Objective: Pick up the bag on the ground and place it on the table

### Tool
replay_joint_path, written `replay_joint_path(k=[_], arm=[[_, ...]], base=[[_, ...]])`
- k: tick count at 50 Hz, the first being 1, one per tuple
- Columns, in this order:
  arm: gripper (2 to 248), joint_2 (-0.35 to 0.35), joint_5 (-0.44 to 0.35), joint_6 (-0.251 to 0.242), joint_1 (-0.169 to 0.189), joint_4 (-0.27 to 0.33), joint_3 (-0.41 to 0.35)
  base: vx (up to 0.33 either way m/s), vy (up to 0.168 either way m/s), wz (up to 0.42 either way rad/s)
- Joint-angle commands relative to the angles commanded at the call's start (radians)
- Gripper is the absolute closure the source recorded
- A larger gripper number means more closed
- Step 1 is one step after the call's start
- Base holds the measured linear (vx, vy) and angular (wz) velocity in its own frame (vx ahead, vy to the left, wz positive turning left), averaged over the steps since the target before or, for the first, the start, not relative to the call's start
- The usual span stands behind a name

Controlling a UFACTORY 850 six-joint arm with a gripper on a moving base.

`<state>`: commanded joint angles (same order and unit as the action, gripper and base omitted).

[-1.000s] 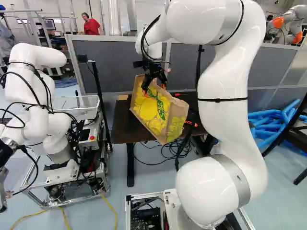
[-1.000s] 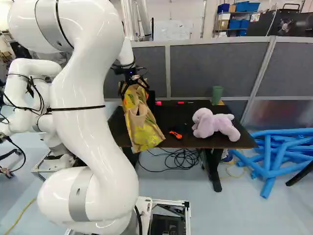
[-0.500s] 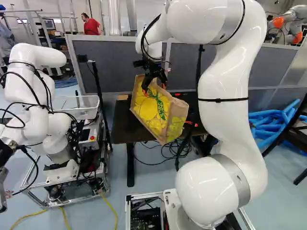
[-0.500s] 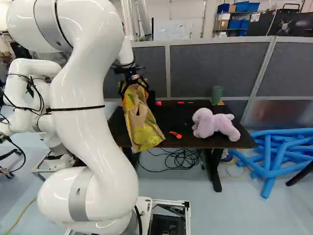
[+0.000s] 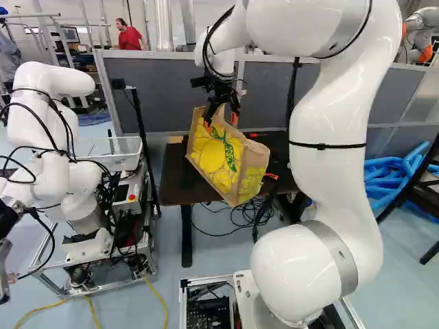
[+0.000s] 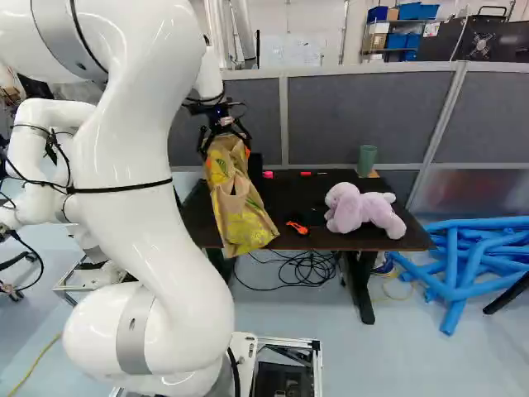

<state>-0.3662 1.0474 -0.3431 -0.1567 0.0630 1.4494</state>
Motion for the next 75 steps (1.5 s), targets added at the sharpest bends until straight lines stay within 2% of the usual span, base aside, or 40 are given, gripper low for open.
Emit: replay_joint_path(k=[29,75], arm=[[3,0.078,0.058,0.0,0.0,0.0,0.0],[3,0.16,0.265,0.0,0.005,0.0,0.06]], base=[[0.0,0.0,0.0],[0.0,0.0,0.0]])
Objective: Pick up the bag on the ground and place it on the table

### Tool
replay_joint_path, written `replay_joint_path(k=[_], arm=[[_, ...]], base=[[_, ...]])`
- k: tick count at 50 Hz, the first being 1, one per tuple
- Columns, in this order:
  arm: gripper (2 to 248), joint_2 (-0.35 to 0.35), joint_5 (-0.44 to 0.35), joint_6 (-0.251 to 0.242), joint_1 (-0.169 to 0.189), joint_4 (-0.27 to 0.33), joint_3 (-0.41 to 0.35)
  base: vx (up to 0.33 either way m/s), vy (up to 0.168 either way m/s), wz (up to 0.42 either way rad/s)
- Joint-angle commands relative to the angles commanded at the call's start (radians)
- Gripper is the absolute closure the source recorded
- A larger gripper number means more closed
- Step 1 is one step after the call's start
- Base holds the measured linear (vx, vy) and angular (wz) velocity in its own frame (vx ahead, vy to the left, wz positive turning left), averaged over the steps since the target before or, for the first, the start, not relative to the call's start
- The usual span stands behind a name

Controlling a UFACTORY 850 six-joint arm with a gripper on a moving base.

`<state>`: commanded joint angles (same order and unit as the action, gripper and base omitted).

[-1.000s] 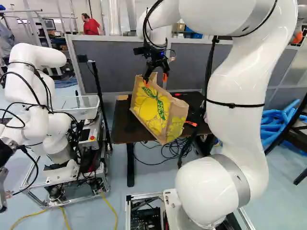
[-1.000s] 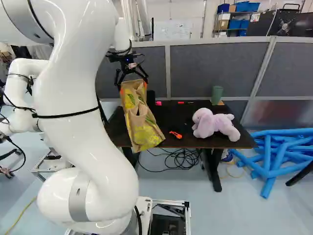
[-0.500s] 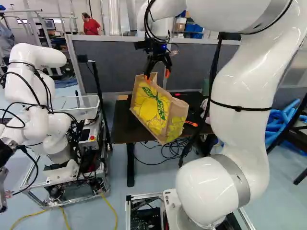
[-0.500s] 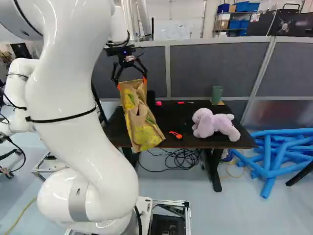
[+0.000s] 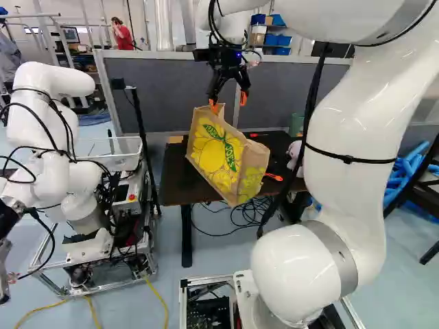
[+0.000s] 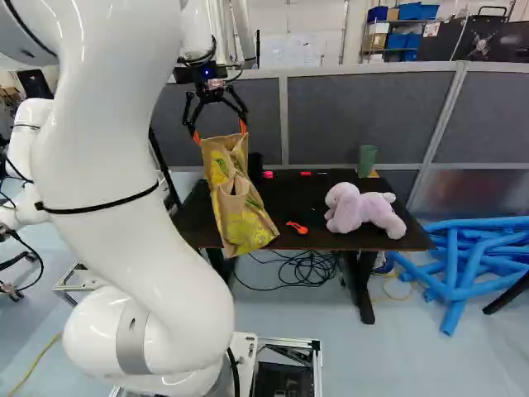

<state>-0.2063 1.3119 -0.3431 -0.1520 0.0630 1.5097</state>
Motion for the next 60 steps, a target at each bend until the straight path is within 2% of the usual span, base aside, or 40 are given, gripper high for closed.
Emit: replay_joint_path(k=[13,60], arm=[[3,0.019,0.044,0.0,0.001,0.0,0.023],[3,0.024,0.046,0.0,0.002,0.0,0.026]], base=[[0.0,0.0,0.0],[-0.023,-0.002,0.004]])
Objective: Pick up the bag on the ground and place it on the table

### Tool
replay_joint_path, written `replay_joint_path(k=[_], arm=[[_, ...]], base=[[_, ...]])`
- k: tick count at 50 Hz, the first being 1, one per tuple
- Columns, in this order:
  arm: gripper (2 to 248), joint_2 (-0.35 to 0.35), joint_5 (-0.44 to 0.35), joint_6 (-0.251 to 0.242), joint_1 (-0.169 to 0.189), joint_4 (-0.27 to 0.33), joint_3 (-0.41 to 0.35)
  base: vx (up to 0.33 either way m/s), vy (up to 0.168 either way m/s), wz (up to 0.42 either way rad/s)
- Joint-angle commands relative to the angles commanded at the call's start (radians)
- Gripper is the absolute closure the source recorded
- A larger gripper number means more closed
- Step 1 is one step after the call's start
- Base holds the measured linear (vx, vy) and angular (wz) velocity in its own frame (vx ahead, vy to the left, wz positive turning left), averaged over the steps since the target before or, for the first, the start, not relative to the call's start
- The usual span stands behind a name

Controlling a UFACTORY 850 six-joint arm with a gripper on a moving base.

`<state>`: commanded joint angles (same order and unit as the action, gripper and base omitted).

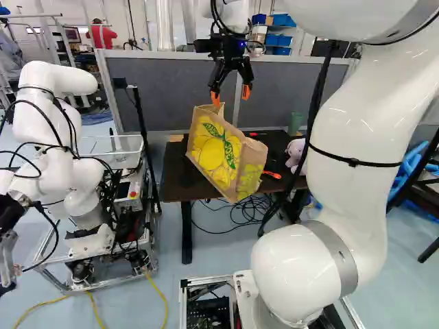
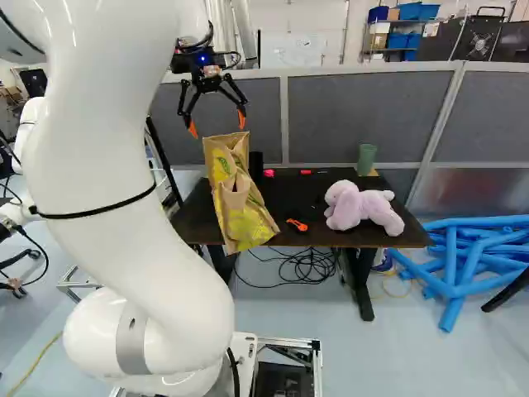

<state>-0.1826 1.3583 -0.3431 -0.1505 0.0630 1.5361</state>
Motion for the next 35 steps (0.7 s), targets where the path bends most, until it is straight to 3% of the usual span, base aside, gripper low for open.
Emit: replay_joint_path(k=[35], arm=[[3,0.0,0.0,0.0,0.0,0.0,0.0]], base=[[-0.12,-0.01,0.008]])
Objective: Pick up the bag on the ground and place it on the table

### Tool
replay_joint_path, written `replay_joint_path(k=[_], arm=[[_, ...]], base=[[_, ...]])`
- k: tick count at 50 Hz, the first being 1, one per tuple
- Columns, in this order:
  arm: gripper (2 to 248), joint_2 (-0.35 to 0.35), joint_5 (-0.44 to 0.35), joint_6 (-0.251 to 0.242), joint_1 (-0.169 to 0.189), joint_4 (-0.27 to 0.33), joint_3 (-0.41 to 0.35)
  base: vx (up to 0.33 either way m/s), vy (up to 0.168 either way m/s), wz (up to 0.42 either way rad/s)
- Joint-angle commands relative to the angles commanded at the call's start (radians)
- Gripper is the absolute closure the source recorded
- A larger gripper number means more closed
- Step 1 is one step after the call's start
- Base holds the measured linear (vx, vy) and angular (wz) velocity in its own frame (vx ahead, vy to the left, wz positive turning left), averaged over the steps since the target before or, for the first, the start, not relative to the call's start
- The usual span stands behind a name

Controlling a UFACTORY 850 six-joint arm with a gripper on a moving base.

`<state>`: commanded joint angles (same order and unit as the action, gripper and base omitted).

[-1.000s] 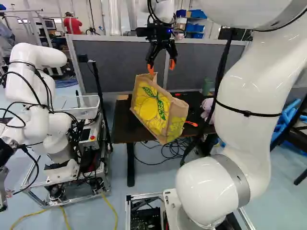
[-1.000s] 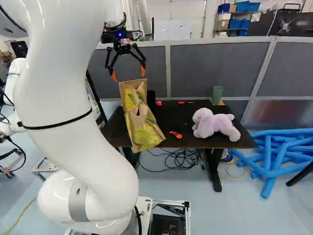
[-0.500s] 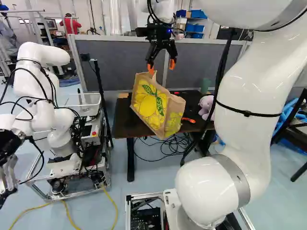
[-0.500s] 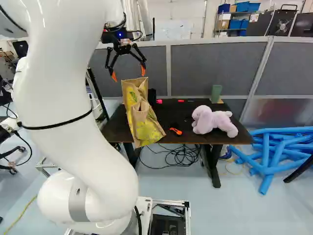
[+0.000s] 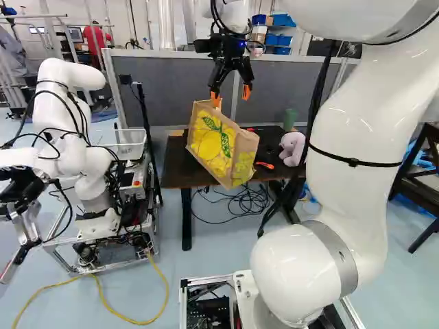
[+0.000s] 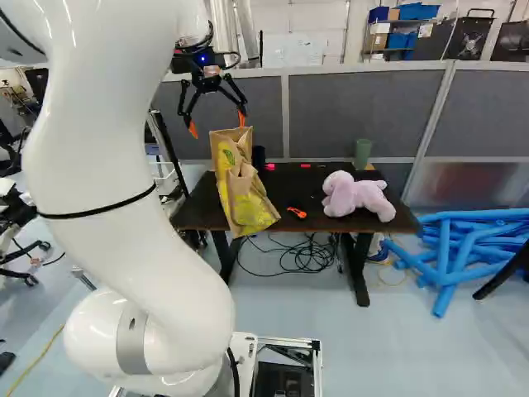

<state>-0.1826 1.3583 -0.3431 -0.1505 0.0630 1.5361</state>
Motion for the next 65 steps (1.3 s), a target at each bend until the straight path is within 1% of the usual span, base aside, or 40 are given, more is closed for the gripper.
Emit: replay_joint_path(k=[65], arm=[[3,0.0,0.0,0.0,0.0,0.0,0.0]], base=[[-0.122,-0.03,0.015]])
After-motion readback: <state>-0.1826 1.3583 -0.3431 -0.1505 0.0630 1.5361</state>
